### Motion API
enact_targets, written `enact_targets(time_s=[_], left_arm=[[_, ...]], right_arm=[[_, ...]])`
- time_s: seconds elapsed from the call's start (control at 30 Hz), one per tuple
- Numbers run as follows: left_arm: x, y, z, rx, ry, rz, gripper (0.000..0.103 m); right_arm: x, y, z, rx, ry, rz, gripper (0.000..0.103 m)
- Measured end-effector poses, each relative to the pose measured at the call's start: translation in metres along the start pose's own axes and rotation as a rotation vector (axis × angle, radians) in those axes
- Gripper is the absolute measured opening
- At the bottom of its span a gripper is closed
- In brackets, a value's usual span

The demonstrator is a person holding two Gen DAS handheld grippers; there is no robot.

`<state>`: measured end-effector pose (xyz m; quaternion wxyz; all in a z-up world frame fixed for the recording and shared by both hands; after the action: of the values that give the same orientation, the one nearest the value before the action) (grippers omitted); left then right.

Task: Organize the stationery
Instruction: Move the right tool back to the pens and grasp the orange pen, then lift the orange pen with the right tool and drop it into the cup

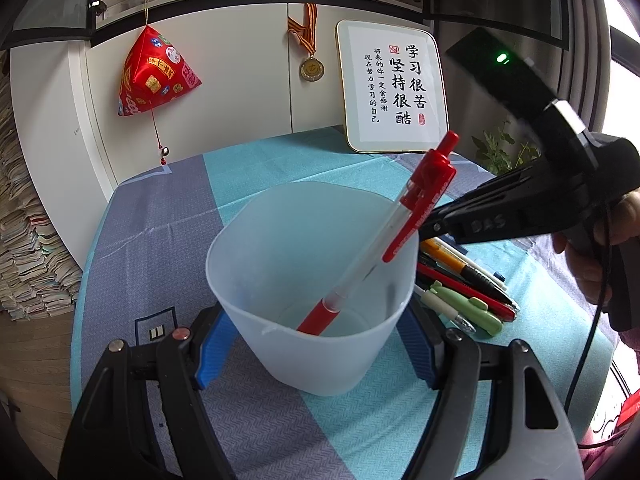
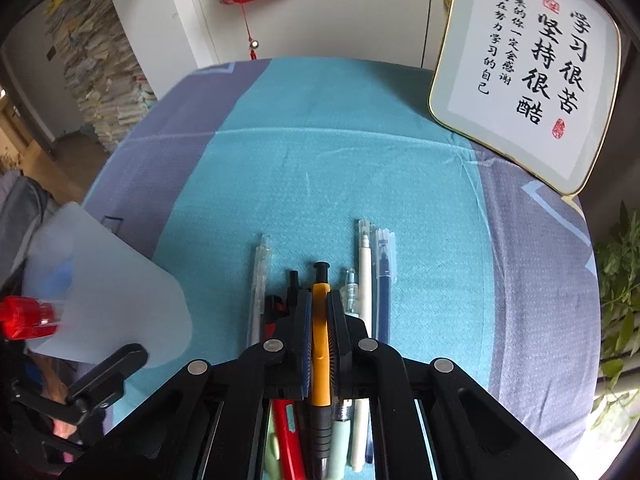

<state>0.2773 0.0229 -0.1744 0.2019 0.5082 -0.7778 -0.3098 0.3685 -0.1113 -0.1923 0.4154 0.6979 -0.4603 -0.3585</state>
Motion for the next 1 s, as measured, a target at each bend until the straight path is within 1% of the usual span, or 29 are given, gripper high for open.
enact_targets(time_s=[0.1, 0.23, 0.37, 0.43, 0.57, 0.67, 0.77, 1.0], left_arm=[[0.0, 0.0, -0.001, 0.0, -0.002, -0.002, 0.073], [0.0, 0.002, -0.002, 0.006, -0.004, -0.004, 0.073], [-0.001, 0.001, -0.001, 0.004, -0.001, -0.001, 0.073], [0.0, 0.001, -0.001, 0.004, -0.001, -0.001, 0.073], [0.0, 0.0, -0.001, 0.004, -0.002, -0.002, 0.073], [0.0, 0.0, -0.001, 0.004, -0.002, -0.002, 0.073], [0.0, 0.0, -0.001, 0.004, -0.001, -0.002, 0.073], [0.0, 0.0, -0.001, 0.004, -0.002, -0.002, 0.073]], right_arm=[[0.008, 0.013, 0.001, 0.031, -0.021, -0.019, 0.008], [0.032, 0.014, 0.0, 0.022, -0.104, 0.01, 0.008], [0.04, 0.024, 0.002, 0.052, -0.162, -0.059, 0.008], [0.044, 0.032, 0.004, 0.073, -0.18, -0.056, 0.008], [0.05, 0.064, 0.008, 0.146, -0.228, -0.101, 0.008], [0.043, 0.098, 0.01, 0.222, -0.205, -0.109, 0.008], [0.026, 0.13, 0.009, 0.297, -0.159, -0.109, 0.008], [-0.024, 0.186, -0.01, 0.454, -0.033, -0.159, 0.008]])
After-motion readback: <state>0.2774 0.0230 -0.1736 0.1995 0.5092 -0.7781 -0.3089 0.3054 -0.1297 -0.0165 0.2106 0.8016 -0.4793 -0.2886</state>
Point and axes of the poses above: each gripper's, at about its wrist camera, not at the fingertips, and y roughly against the way its jaws point, x to its right, z to its underside, the point moved 4 cm from there along -y, roughly the way its jaws point, and after that the axes turned 6 degrees about -x, right-handed, at the moved point
